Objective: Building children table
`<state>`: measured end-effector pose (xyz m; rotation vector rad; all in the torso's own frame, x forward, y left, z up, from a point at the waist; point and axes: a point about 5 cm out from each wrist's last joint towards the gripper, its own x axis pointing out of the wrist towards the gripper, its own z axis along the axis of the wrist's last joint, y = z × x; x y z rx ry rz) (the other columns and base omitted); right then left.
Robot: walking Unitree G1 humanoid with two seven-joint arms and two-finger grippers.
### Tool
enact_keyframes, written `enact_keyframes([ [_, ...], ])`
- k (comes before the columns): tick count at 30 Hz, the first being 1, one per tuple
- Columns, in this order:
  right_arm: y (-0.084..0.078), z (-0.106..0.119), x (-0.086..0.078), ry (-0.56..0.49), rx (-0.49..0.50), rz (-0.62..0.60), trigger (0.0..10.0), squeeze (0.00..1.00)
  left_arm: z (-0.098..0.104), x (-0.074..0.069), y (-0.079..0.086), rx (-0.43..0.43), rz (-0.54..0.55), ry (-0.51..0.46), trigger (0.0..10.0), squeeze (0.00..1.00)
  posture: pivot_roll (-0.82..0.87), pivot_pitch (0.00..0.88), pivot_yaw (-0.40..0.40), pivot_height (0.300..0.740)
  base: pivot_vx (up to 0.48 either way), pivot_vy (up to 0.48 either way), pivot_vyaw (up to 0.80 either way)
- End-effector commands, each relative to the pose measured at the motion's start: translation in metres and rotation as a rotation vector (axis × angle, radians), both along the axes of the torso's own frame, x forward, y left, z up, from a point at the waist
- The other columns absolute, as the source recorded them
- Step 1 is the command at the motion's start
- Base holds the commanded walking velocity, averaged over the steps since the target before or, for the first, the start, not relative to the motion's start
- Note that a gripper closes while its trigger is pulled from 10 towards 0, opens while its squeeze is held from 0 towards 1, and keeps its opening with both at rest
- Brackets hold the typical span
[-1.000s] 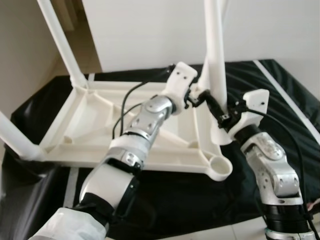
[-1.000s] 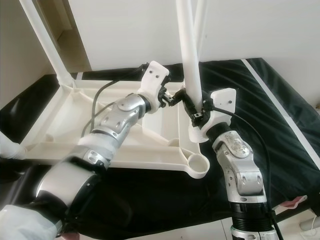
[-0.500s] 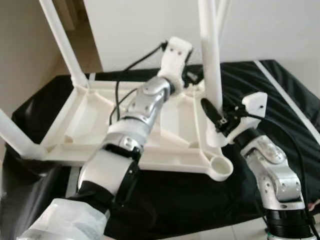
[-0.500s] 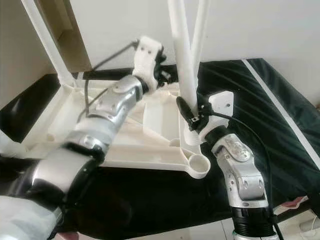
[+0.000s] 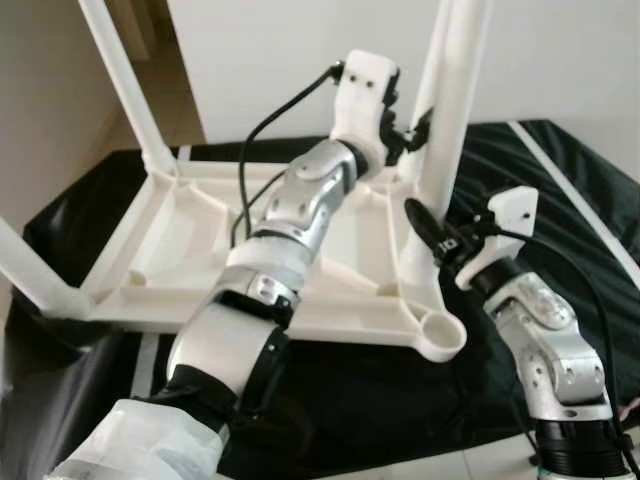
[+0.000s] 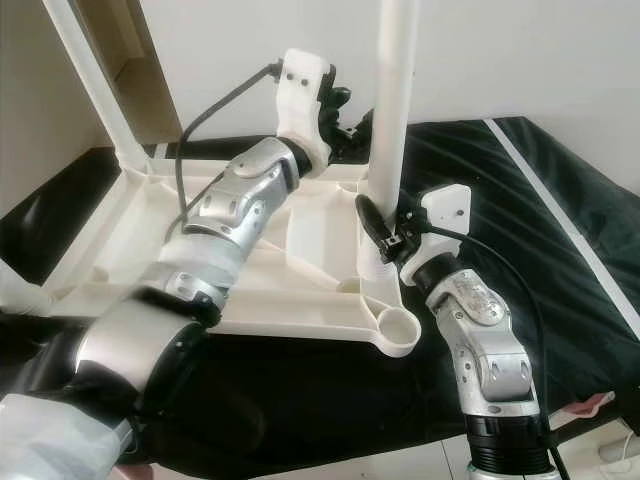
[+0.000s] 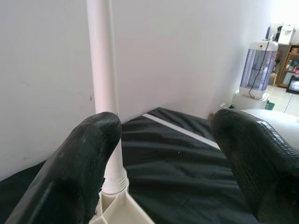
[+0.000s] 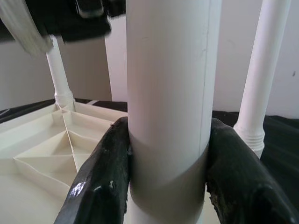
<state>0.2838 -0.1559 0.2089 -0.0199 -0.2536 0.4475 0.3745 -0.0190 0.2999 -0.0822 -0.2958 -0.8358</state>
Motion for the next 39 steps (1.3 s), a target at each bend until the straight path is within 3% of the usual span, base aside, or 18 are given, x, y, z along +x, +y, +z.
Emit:
enact_keyframes([
  [1, 0.006, -0.009, 0.003, 0.052, -0.015, 0.026, 10.0, 0.0, 0.009, -0.014, -0.013, 0.015, -0.179, -0.065, 10.0, 0.0, -0.09, 0.0, -0.01, 0.74, 0.0, 0.0, 0.0],
  [15, 0.006, -0.012, 0.005, 0.059, -0.007, 0.005, 10.0, 0.0, 0.015, -0.027, -0.018, -0.025, -0.214, -0.066, 10.0, 0.0, -0.09, 0.0, -0.002, 0.74, 0.0, 0.0, 0.0],
  [30, 0.006, -0.01, 0.008, 0.047, -0.002, -0.022, 10.0, 0.0, 0.015, -0.031, -0.013, -0.038, -0.197, -0.077, 10.0, 0.0, -0.09, 0.0, -0.006, 0.74, 0.0, 0.0, 0.0],
  [34, 0.002, 0.0, 0.007, 0.008, 0.044, -0.069, 10.0, 0.0, -0.002, -0.025, 0.005, -0.071, -0.159, -0.04, 10.0, 0.0, -0.1, 0.0, 0.005, 0.74, 0.0, 0.0, 0.0],
  [39, 0.001, 0.003, 0.005, -0.002, 0.07, -0.088, 10.0, 0.0, -0.017, -0.029, 0.01, -0.075, -0.158, -0.023, 10.0, 0.0, -0.1, 0.0, 0.006, 0.74, 0.0, 0.0, 0.0],
])
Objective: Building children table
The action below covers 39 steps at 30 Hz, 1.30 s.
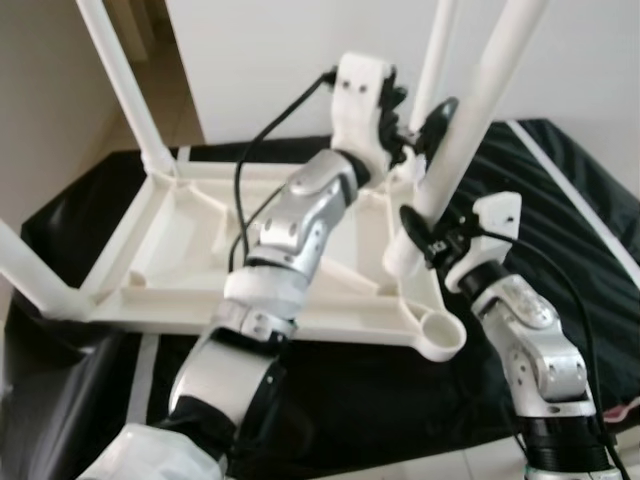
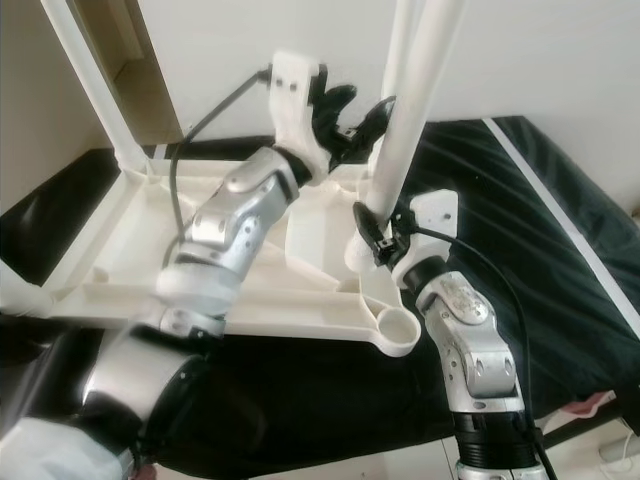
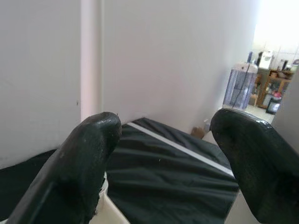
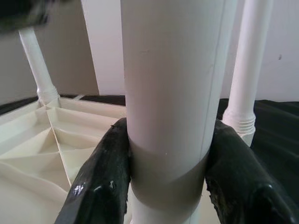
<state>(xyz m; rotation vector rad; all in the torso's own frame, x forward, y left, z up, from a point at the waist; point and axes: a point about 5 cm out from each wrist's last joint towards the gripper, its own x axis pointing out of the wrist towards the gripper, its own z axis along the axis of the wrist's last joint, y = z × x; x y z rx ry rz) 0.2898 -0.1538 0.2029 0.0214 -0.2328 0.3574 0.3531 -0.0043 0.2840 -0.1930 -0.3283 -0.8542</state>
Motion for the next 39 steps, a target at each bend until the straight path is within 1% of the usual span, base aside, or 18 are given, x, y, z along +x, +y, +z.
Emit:
enact_keyframes([
  [1, -0.001, 0.009, -0.002, -0.036, 0.032, -0.015, 10.0, 0.0, -0.009, -0.011, -0.003, 0.031, -0.117, -0.041, 10.0, 0.0, -0.1, 0.0, 0.006, 0.74, 0.0, 0.0, 0.0],
  [2, -0.001, 0.009, -0.002, -0.036, 0.032, -0.015, 10.0, 0.0, -0.009, -0.011, -0.003, 0.031, -0.117, -0.041, 10.0, 0.0, -0.1, 0.0, 0.006, 0.74, 0.0, 0.0, 0.0],
  [4, -0.001, 0.011, -0.004, -0.046, 0.062, -0.04, 10.0, 0.0, -0.027, -0.013, 0.003, 0.032, -0.063, -0.015, 10.0, 0.0, -0.1, 0.0, 0.006, 0.74, 0.0, 0.0, 0.0],
  [5, -0.001, 0.011, -0.004, -0.046, 0.062, -0.04, 10.0, 0.0, -0.027, -0.013, 0.003, 0.032, -0.063, -0.015, 10.0, 0.0, -0.1, 0.0, 0.006, 0.74, 0.0, 0.0, 0.0],
  [7, -0.001, 0.012, -0.004, -0.052, 0.079, -0.055, 10.0, 0.0, -0.043, -0.016, 0.006, 0.041, -0.043, 0.021, 10.0, 0.0, -0.1, 0.0, 0.005, 0.74, 0.0, 0.0, 0.0],
  [8, -0.001, 0.012, -0.004, -0.052, 0.079, -0.055, 10.0, 0.0, -0.043, -0.016, 0.006, 0.041, -0.043, 0.021, 10.0, 0.0, -0.1, 0.0, 0.005, 0.74, 0.0, 0.0, 0.0],
  [9, -0.002, 0.012, -0.004, -0.054, 0.084, -0.064, 10.0, 0.0, -0.053, -0.02, 0.007, 0.075, -0.044, 0.023, 10.0, 0.0, -0.09, 0.0, 0.004, 0.74, 0.0, 0.0, 0.0],
  [15, -0.002, 0.013, -0.003, -0.055, 0.09, -0.078, 10.0, 0.0, -0.066, -0.026, 0.01, 0.111, -0.044, 0.013, 10.0, 0.0, -0.09, 0.0, 0.001, 0.74, 0.0, 0.0, 0.0],
  [16, -0.004, 0.013, -0.002, -0.054, 0.095, -0.095, 10.0, 0.0, -0.078, -0.031, 0.014, 0.162, -0.041, 0.003, 10.0, 0.0, -0.08, 0.0, -0.004, 0.74, 0.0, 0.0, 0.0],
  [18, -0.008, 0.014, 0.0, -0.052, 0.099, -0.12, 10.0, 0.0, -0.104, -0.049, 0.021, 0.291, -0.108, -0.053, 10.0, 0.0, -0.08, 0.0, -0.007, 0.74, 0.0, 0.0, 0.0],
  [19, -0.008, 0.014, 0.0, -0.052, 0.099, -0.12, 10.0, 0.0, -0.104, -0.049, 0.021, 0.291, -0.108, -0.053, 10.0, 0.0, -0.08, 0.0, -0.007, 0.74, 0.0, 0.0, 0.0],
  [20, -0.009, 0.014, 0.0, -0.052, 0.099, -0.126, 10.0, 0.0, -0.114, -0.056, 0.023, 0.338, -0.14, -0.064, 10.0, 0.0, -0.08, 0.0, -0.007, 0.74, 0.0, 0.0, 0.0],
  [23, -0.01, 0.015, 0.002, -0.054, 0.099, -0.131, 10.0, 0.0, -0.131, -0.072, 0.031, 0.416, -0.243, -0.062, 10.0, 0.0, -0.08, 0.002, -0.012, 0.74, 0.0, 0.0, 0.0],
  [24, -0.01, 0.015, 0.002, -0.054, 0.099, -0.131, 10.0, 0.0, -0.131, -0.072, 0.031, 0.416, -0.243, -0.062, 10.0, 0.0, -0.08, 0.002, -0.012, 0.74, 0.0, 0.0, 0.0],
  [25, -0.012, 0.015, 0.003, -0.054, 0.099, -0.135, 10.0, 0.0, -0.143, -0.082, 0.036, 0.487, -0.317, -0.048, 10.0, 0.0, -0.07, 0.003, -0.014, 0.74, 0.0, 0.0, 0.0],
  [26, -0.012, 0.015, 0.004, -0.054, 0.098, -0.136, 10.0, 0.0, -0.148, -0.082, 0.039, 0.515, -0.33, -0.027, 10.0, 0.0, -0.07, 0.003, -0.015, 0.74, 0.0, 0.0, 0.0],
  [33, -0.014, 0.016, 0.007, -0.059, 0.097, -0.141, 10.0, 0.0, -0.157, -0.083, 0.046, 0.56, -0.367, 0.042, 10.0, 0.0, -0.06, 0.003, -0.016, 0.74, 0.0, 0.0, 0.0],
  [39, -0.014, 0.017, 0.008, -0.062, 0.098, -0.143, 10.0, 0.0, -0.163, -0.081, 0.049, 0.627, -0.345, 0.032, 10.0, 0.0, -0.06, 0.007, -0.012, 0.74, 0.0, 0.0, 0.0],
])
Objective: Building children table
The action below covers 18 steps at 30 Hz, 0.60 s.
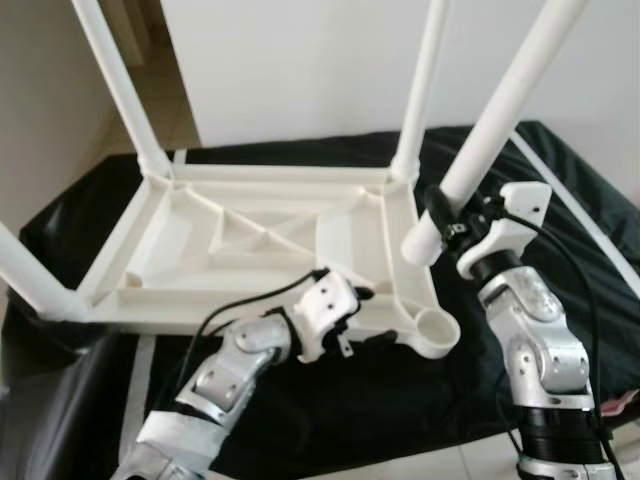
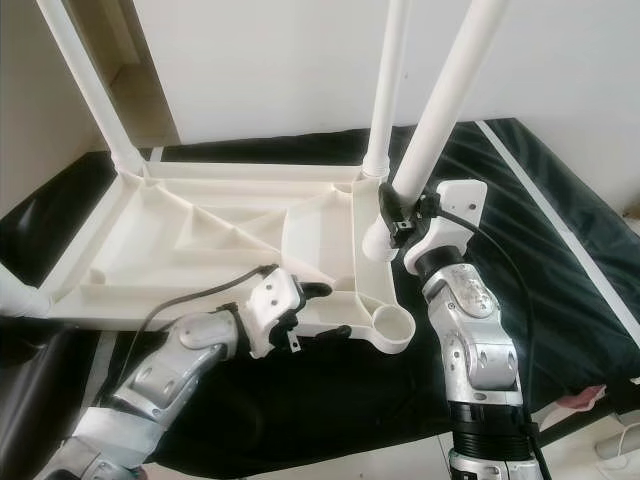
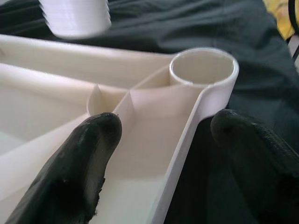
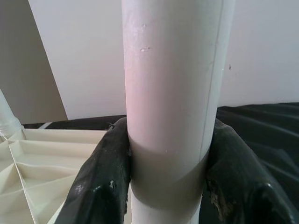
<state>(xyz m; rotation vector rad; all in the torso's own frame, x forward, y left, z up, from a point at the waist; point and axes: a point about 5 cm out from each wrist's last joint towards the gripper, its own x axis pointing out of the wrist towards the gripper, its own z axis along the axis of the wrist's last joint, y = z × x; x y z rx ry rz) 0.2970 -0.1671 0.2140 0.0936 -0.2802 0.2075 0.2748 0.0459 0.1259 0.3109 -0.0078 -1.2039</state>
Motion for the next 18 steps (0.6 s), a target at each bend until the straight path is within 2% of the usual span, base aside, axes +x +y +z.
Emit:
enact_keyframes([
  [1, -0.001, 0.007, 0.001, -0.033, 0.001, -0.005, 10.0, 0.0, -0.006, 0.0, -0.002, 0.052, -0.02, -0.002, 10.0, 0.0, -0.06, 0.007, -0.012, 0.74, 0.0, 0.0, 0.0],
  [7, -0.001, 0.007, 0.002, -0.036, 0.003, -0.006, 10.0, 0.0, -0.014, 0.011, -0.003, 0.138, 0.059, -0.023, 10.0, 0.0, -0.06, 0.011, -0.009, 0.74, 0.0, 0.0, 0.0],
  [9, -0.001, 0.008, 0.001, -0.036, 0.004, -0.007, 10.0, 0.0, -0.02, 0.021, -0.008, 0.21, 0.132, -0.059, 10.0, 0.0, -0.06, 0.014, -0.01, 0.74, 0.0, 0.0, 0.0],
  [10, -0.001, 0.008, 0.001, -0.036, 0.004, -0.007, 10.0, 0.0, -0.02, 0.021, -0.008, 0.21, 0.132, -0.059, 10.0, 0.0, -0.06, 0.014, -0.01, 0.74, 0.0, 0.0, 0.0],
  [11, 0.0, 0.007, 0.001, -0.036, 0.004, -0.007, 10.0, 0.0, -0.02, 0.027, -0.013, 0.226, 0.18, -0.084, 10.0, 0.0, -0.07, 0.012, -0.009, 0.74, 0.0, 0.0, 0.0],
  [13, 0.0, 0.007, 0.001, -0.035, 0.005, -0.006, 10.0, 0.0, -0.02, 0.03, -0.017, 0.233, 0.211, -0.101, 10.0, 0.0, -0.07, 0.012, -0.009, 0.74, 0.0, 0.0, 0.0],
  [15, 0.001, 0.007, 0.001, -0.035, 0.003, -0.005, 10.0, 0.0, -0.015, 0.038, -0.03, 0.207, 0.271, -0.126, 10.0, 0.0, -0.07, 0.016, -0.01, 0.74, 0.0, 0.0, 0.0],
  [18, 0.002, 0.007, 0.001, -0.035, 0.002, -0.006, 10.0, 0.0, -0.008, 0.041, -0.041, 0.177, 0.289, -0.139, 10.0, 0.0, -0.08, 0.016, -0.008, 0.74, 0.0, 0.0, 0.0],
])
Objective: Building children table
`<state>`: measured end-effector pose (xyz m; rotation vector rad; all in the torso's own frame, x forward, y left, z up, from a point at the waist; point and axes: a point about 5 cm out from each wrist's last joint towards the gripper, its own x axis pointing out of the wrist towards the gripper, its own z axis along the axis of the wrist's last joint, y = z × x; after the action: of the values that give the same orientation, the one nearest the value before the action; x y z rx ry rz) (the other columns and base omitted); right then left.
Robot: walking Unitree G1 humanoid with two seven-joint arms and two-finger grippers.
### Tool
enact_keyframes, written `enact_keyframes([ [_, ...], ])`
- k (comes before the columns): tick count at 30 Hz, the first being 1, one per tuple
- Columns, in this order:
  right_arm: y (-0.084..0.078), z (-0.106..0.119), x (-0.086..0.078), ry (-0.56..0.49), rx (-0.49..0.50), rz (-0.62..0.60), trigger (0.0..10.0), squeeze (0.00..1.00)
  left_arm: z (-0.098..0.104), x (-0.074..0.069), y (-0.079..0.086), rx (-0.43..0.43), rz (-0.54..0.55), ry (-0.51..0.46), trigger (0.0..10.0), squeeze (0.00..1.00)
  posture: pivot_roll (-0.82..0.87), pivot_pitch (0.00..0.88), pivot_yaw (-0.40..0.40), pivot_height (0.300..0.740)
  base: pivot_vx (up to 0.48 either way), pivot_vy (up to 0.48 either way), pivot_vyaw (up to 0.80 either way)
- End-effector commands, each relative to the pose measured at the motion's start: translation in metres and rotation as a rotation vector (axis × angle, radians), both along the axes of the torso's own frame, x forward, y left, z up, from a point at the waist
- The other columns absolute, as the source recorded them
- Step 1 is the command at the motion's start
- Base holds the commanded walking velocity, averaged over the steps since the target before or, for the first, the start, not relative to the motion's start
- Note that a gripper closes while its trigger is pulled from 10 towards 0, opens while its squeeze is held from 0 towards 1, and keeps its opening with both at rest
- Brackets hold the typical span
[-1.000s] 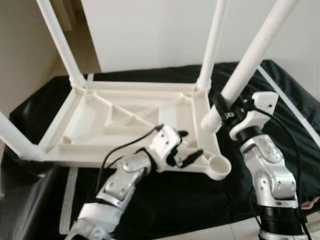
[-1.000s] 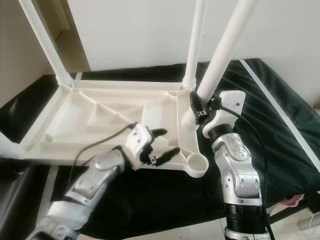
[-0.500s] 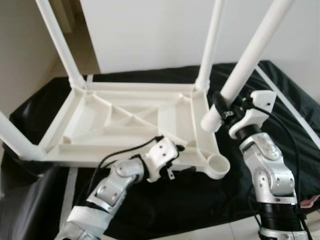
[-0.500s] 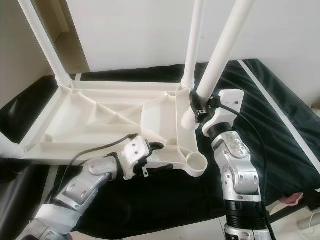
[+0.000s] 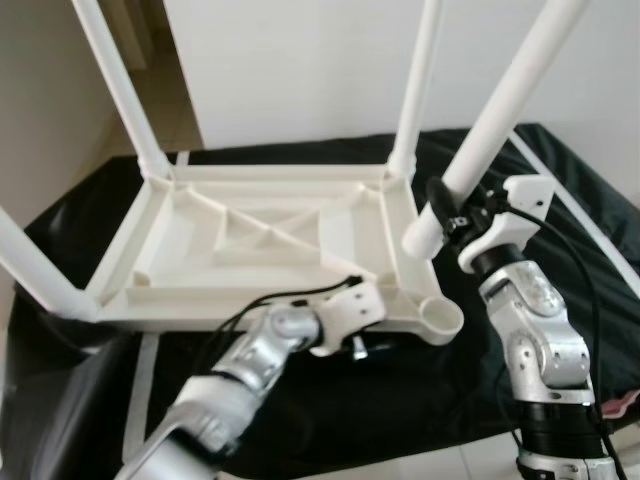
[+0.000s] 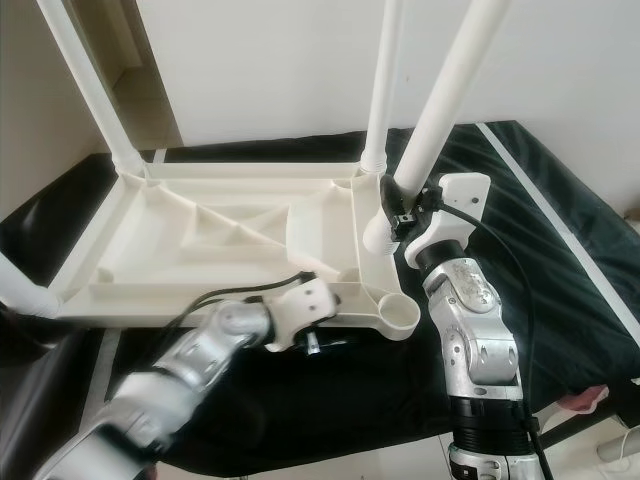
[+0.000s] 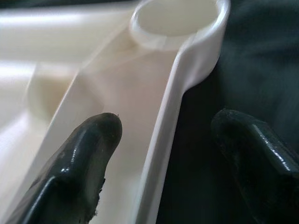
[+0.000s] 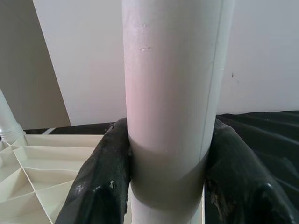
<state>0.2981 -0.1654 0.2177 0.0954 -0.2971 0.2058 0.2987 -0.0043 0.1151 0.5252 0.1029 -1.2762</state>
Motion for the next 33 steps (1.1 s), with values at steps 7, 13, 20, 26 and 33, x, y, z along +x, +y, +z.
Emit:
enact_keyframes([
  [7, -0.001, 0.002, -0.001, -0.017, -0.002, -0.015, 10.0, 0.0, 0.013, 0.023, -0.013, -0.074, 0.37, -0.203, 10.0, 0.0, -0.1, 0.015, -0.001, 0.74, 0.0, 0.0, 0.0],
  [13, -0.002, 0.0, -0.003, -0.014, -0.005, -0.027, 10.0, 0.0, 0.019, 0.026, -0.03, -0.096, 0.394, -0.245, 10.0, 0.0, -0.11, 0.016, 0.004, 0.74, 0.0, 0.0, 0.0],
  [20, -0.004, 0.0, -0.003, -0.011, -0.008, -0.037, 10.0, 0.0, 0.027, 0.028, -0.037, -0.132, 0.435, -0.283, 10.0, 0.0, -0.12, 0.016, 0.003, 0.74, 0.0, 0.0, 0.0],
  [26, -0.004, -0.005, -0.01, 0.007, -0.023, -0.038, 10.0, 0.0, 0.037, 0.034, -0.023, -0.21, 0.395, -0.228, 10.0, 0.0, -0.12, 0.018, -0.004, 0.74, 0.0, 0.0, 0.0],
  [33, -0.003, -0.01, -0.023, 0.012, -0.039, -0.066, 10.0, 0.0, 0.035, 0.022, -0.013, -0.22, 0.25, -0.224, 10.0, 0.0, -0.11, 0.022, -0.011, 0.74, 0.0, 0.0, 0.0],
])
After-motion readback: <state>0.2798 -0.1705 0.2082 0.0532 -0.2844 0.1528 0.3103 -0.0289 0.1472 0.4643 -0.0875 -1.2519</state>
